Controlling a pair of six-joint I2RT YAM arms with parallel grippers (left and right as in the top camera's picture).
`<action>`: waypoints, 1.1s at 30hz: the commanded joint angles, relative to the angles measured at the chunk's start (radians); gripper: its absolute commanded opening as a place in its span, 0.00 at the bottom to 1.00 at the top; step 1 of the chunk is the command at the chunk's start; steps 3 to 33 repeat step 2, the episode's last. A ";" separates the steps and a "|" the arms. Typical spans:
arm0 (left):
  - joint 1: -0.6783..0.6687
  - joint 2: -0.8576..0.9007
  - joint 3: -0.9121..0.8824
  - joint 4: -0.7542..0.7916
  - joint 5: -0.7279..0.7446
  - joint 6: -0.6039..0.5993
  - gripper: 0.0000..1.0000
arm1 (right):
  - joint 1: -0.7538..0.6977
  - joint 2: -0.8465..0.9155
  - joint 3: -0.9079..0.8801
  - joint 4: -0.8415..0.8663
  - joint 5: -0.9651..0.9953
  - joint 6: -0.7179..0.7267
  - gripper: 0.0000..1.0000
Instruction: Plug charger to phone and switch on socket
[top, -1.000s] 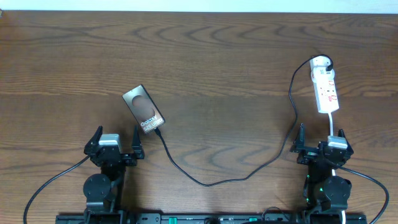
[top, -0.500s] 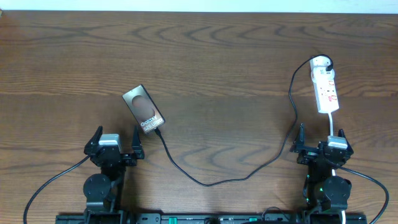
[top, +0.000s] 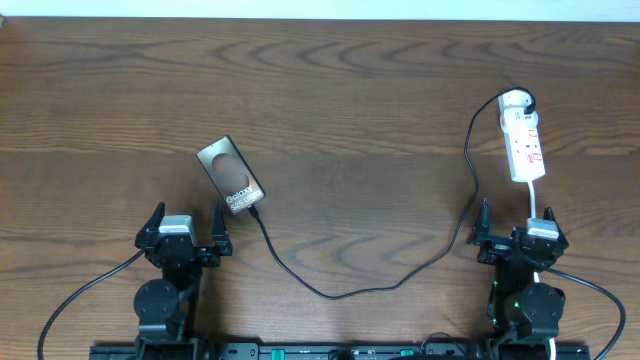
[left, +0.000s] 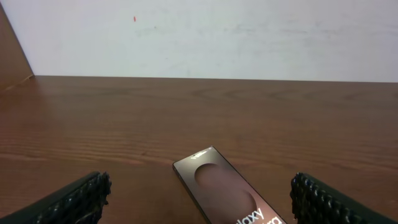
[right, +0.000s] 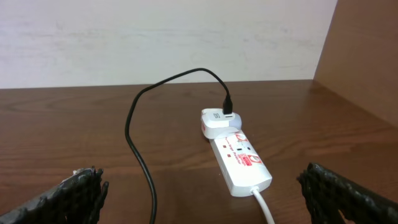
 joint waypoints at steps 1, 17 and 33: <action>-0.003 -0.007 -0.019 -0.033 -0.019 -0.005 0.95 | 0.007 -0.007 -0.001 -0.005 -0.003 -0.012 0.99; -0.003 -0.006 -0.019 -0.033 -0.019 -0.005 0.95 | 0.007 -0.007 -0.001 -0.005 -0.003 -0.012 0.99; -0.003 -0.006 -0.019 -0.033 -0.019 -0.005 0.95 | 0.007 -0.007 -0.001 -0.005 -0.003 -0.012 0.99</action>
